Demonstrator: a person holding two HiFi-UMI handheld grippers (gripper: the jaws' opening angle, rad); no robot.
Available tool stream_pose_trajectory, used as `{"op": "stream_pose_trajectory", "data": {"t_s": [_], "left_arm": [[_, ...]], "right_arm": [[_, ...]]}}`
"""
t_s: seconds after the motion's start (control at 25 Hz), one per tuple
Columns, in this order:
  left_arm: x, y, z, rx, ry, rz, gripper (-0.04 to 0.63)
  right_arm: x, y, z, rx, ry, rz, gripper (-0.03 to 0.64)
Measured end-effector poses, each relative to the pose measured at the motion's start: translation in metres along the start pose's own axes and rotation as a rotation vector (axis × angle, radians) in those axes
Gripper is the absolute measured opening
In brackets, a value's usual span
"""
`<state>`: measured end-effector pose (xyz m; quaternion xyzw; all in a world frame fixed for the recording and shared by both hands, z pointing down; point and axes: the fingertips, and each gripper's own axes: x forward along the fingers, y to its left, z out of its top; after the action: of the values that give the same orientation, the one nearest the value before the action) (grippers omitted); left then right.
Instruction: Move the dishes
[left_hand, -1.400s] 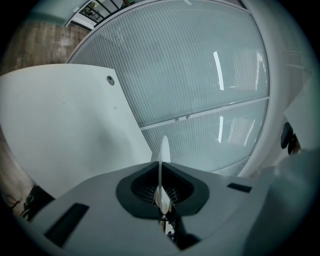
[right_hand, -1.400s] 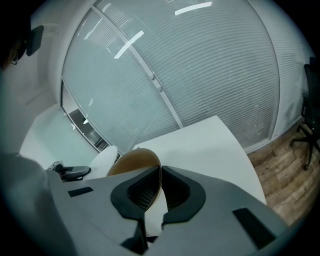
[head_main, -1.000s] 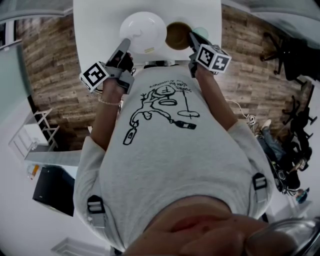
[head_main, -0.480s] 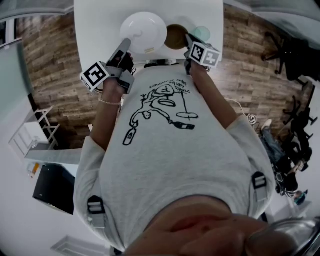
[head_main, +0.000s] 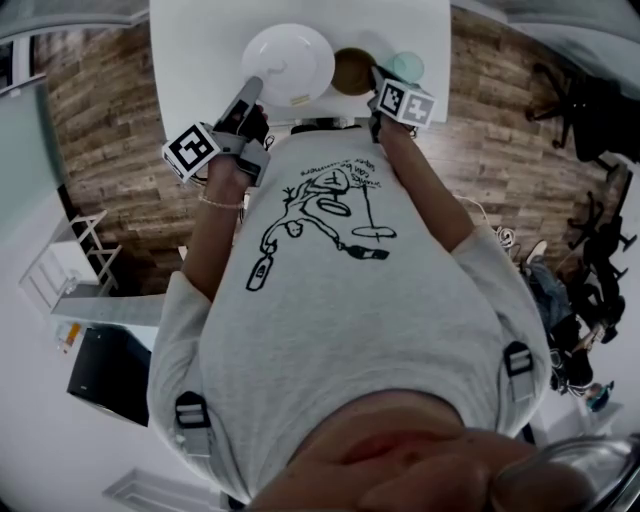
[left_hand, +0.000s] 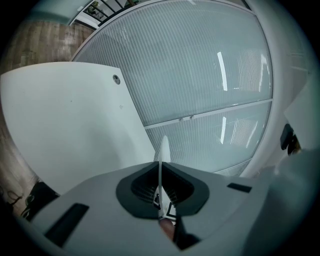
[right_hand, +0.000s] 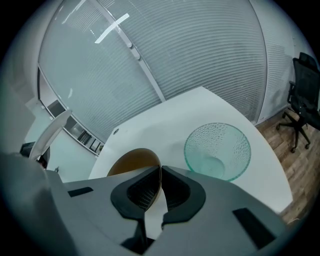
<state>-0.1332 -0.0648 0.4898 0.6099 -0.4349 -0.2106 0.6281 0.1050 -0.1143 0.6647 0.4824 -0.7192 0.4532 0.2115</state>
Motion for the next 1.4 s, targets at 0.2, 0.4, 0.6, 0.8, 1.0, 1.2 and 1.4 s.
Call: {"op": "stream_pose_trajectory", "data": {"t_s": [0.2,0.4,0.6,0.8,1.0,1.2,1.4], "left_arm": [[0.000,0.002,0.000,-0.003,0.001,0.005,0.011],[0.000,0.002,-0.001,-0.006,0.001,0.002,0.011],[-0.001,0.005,-0.002,-0.011,0.001,0.012,0.011],[-0.002,0.006,-0.002,-0.013,0.001,0.014,0.011],[-0.001,0.009,-0.002,-0.012,0.005,0.018,0.011],[-0.001,0.011,-0.002,-0.018,0.004,0.022,0.011],[-0.002,0.012,-0.002,-0.011,0.008,0.032,0.011]], "right_arm": [[0.006,-0.005,-0.010,0.006,0.014,-0.012,0.043],[0.011,-0.010,-0.014,0.002,0.007,-0.026,0.043],[0.015,-0.011,-0.019,-0.003,-0.002,-0.026,0.043],[0.019,-0.016,-0.020,0.011,-0.021,-0.042,0.043],[0.023,-0.021,-0.021,0.016,-0.035,-0.057,0.043],[0.025,-0.027,-0.026,0.041,-0.033,-0.072,0.043],[0.026,-0.032,-0.026,0.045,-0.034,-0.095,0.043]]}}
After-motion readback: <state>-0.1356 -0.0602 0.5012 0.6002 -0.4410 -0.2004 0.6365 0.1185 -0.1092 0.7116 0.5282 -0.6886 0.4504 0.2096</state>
